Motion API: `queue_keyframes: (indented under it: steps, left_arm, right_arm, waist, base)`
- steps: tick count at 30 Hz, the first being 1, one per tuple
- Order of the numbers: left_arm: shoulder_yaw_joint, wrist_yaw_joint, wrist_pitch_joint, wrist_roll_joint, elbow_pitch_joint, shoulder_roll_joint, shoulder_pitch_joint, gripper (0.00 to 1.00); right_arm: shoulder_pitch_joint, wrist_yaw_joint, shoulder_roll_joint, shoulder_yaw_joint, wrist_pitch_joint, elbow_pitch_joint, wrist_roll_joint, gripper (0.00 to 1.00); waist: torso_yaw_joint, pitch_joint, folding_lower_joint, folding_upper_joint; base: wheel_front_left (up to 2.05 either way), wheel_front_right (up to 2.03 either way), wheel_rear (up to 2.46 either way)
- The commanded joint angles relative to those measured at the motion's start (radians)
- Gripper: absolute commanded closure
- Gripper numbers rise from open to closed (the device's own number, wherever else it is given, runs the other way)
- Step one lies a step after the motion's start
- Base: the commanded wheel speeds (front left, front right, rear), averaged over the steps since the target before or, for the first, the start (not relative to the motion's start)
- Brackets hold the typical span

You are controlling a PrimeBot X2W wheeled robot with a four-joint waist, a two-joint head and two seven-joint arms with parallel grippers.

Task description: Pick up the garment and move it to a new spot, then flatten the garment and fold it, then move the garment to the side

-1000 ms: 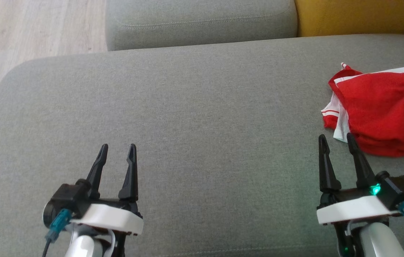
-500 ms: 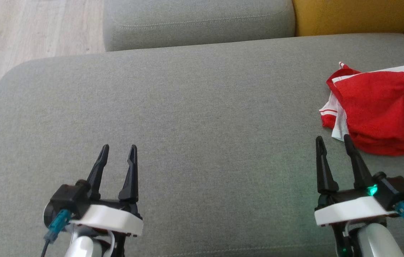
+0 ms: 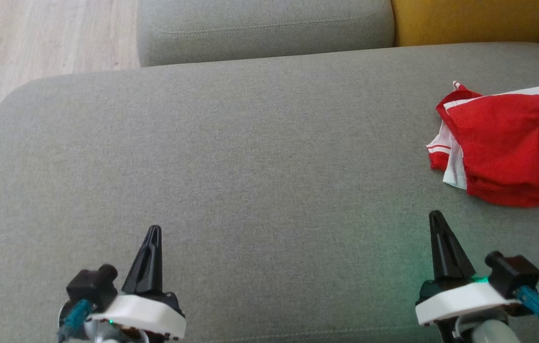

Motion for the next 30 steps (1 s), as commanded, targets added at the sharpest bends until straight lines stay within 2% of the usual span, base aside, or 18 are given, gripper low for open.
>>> queue_keyframes:
  steps: [1,30]
  left_arm:
    - [0.006,-0.003,0.004,-0.025,-0.034,0.002,-0.04,1.0]
    - [0.055,-0.027,0.073,-0.343,-0.006,0.018,-0.072,1.0]
  right_arm:
    - [-0.036,0.0,-0.003,-0.003,0.006,-0.036,0.029,1.0]
    - [-0.058,0.002,-0.018,-0.029,0.072,-0.032,0.357,1.0]
  waist:
    - [0.0,0.0,0.0,-0.0001]
    - [0.006,-0.005,0.0,-0.0001]
  base:
    - [0.0,0.0,0.0]
    - [0.0,0.0,0.0]
